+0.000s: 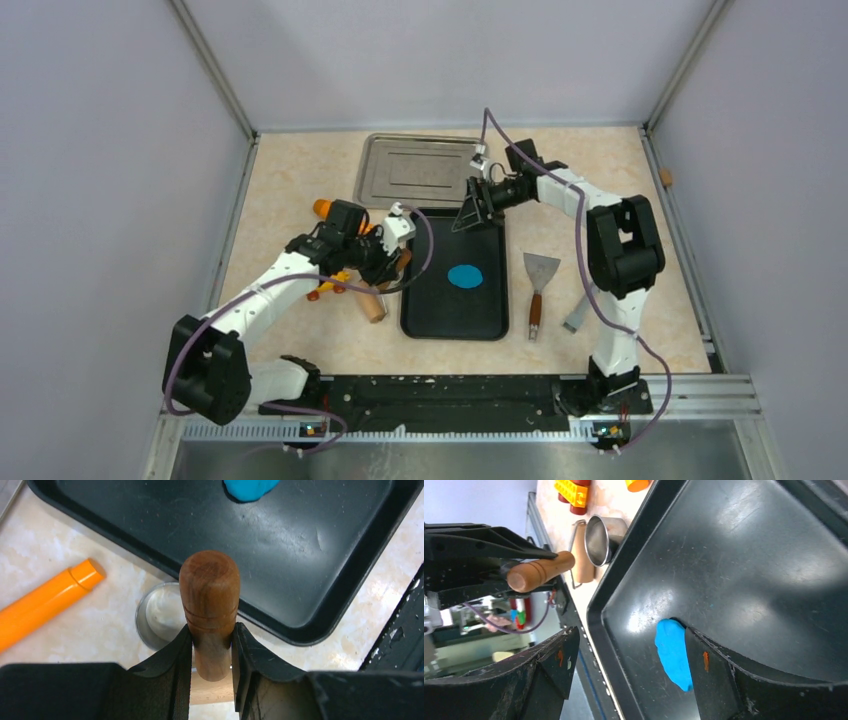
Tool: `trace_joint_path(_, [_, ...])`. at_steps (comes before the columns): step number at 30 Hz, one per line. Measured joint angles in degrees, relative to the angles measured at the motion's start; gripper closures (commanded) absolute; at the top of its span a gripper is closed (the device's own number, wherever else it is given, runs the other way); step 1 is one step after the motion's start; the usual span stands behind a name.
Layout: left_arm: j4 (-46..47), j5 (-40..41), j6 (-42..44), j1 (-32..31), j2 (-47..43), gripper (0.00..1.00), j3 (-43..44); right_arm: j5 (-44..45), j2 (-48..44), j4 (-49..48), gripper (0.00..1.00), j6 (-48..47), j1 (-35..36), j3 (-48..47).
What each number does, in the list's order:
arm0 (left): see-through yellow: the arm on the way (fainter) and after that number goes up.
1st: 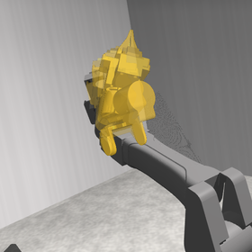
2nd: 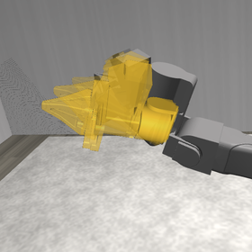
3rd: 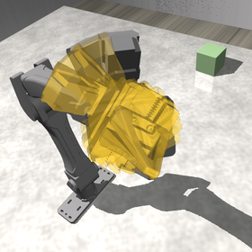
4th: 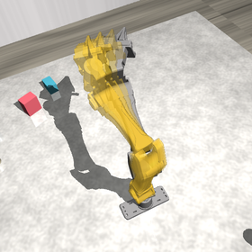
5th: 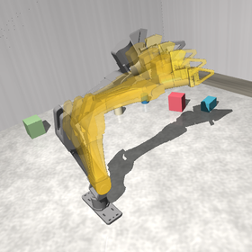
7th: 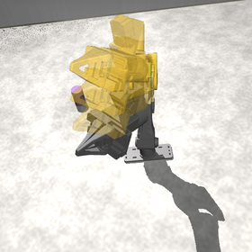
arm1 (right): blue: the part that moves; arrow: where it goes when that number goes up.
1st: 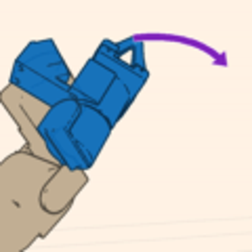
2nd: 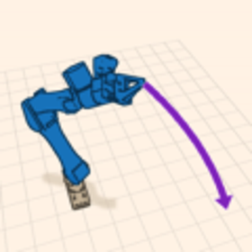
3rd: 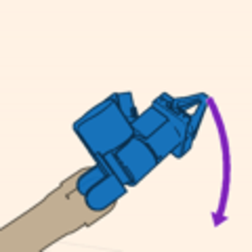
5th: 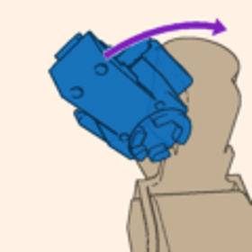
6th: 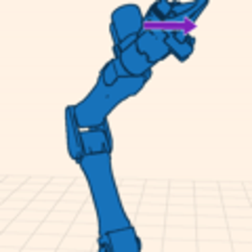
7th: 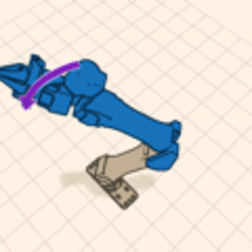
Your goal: Roll out the dumpling wrappers from the dough
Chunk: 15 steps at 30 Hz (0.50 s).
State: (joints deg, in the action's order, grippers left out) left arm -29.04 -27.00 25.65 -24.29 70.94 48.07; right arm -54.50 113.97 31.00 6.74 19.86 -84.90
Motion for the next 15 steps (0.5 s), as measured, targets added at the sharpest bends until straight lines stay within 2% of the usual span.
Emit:
trace_joint_path(9, [5.5, -2.8, -1.6, -0.1, 5.5, 0.94, 0.0, -10.6, 4.9, -7.1, 0.23, 9.0, 5.2, -0.1])
trace_joint_path(15, [8.0, -2.8, -3.2, -0.3, 7.1, 0.98, 0.0, -13.5, 6.3, -12.0, 0.25, 13.7, 8.0, 0.2])
